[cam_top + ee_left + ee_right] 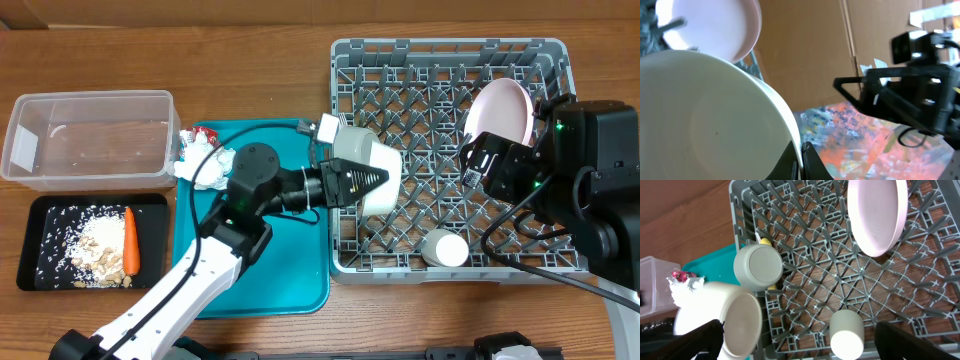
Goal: Sort waste into correct bins and load items into the dishwasher rack
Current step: 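Lower the bowl upside down into the rack's front left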
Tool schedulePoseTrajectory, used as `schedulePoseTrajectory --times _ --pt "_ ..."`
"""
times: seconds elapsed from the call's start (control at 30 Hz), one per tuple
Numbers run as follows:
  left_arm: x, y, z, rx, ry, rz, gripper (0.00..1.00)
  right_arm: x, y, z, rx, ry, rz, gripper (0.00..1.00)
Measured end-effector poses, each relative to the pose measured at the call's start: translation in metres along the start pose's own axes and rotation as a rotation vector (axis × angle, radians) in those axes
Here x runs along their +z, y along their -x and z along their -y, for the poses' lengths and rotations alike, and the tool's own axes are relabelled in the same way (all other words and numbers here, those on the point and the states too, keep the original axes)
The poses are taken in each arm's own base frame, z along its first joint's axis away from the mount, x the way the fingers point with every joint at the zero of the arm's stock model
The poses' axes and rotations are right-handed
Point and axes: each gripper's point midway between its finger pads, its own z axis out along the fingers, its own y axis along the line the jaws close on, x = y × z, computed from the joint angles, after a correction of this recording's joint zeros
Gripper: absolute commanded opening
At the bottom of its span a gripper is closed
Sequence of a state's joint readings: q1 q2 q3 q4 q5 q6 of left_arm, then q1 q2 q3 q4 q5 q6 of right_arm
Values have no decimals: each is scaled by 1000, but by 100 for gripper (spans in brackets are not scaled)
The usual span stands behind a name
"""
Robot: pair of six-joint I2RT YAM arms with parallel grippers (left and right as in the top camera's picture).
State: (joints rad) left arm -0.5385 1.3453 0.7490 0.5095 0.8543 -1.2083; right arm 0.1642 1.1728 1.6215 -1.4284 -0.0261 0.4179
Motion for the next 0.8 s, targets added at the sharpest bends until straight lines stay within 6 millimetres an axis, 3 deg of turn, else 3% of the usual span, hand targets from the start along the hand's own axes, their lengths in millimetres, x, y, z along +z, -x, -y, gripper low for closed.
schedulePoseTrajectory --times 0.53,0.8 --pt "-12 -15 -33 -80 -37 97 4 0 -1 0 1 -2 -4 100" --pt "4 -26 -55 -86 -9 79 4 0 -1 1 1 -2 -5 100"
